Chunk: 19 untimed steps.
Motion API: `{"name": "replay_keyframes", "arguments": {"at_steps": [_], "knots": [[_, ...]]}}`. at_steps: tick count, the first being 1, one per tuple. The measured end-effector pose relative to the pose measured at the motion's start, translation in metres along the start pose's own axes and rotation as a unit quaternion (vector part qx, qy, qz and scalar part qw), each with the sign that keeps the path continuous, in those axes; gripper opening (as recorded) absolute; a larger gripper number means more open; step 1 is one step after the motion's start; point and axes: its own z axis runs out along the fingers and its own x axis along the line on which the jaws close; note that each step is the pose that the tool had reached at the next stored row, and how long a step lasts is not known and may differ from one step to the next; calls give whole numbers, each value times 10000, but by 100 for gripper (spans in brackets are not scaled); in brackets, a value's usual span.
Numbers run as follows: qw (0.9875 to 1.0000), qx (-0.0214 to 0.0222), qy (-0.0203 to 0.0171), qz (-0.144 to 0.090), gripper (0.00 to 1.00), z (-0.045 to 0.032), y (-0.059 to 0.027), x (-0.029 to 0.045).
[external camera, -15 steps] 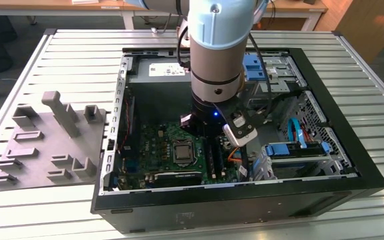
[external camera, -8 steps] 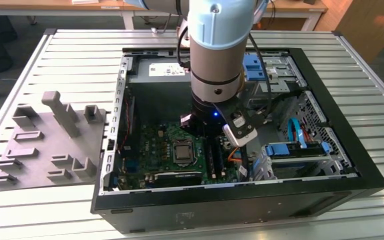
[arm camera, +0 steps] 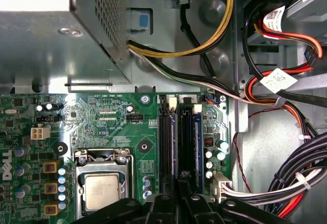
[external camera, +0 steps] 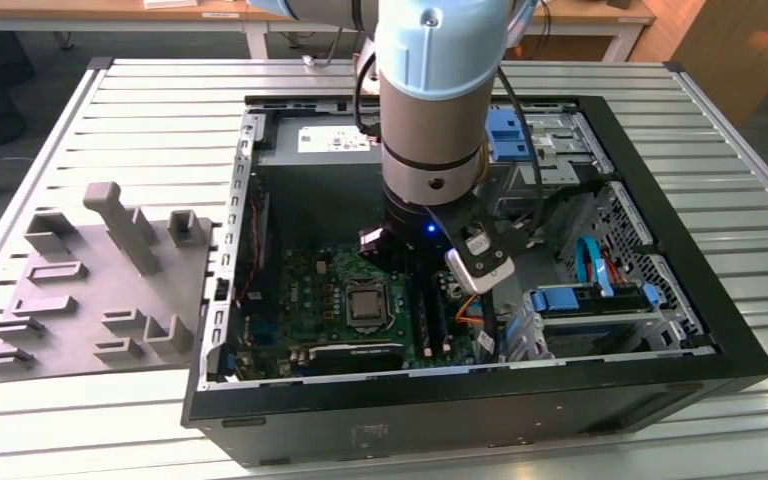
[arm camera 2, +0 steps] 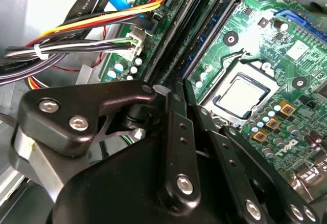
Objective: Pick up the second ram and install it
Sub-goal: 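Insert the second ram into the second slot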
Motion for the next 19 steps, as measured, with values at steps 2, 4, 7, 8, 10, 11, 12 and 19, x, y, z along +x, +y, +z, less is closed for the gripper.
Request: {"name": "replay_keyframes", "arguments": {"at_steps": [2, 4, 7, 8, 10, 11, 12, 19], "knots": [[10000, 0, 0, 0, 20, 0, 0, 0], [10000, 0, 0, 0, 20, 0, 0, 0], [10000, 1, 0, 0, 20, -16, 0, -1], [10000, 1, 0, 0, 20, -30, 1, -2], [10000, 1, 0, 0, 20, -49, 1, -4], [10000, 1, 0, 1, 20, -53, 2, -4], [10000, 1, 0, 2, 20, -59, 2, -4], [10000, 6, -1, 23, 20, -70, 2, -6]]}}
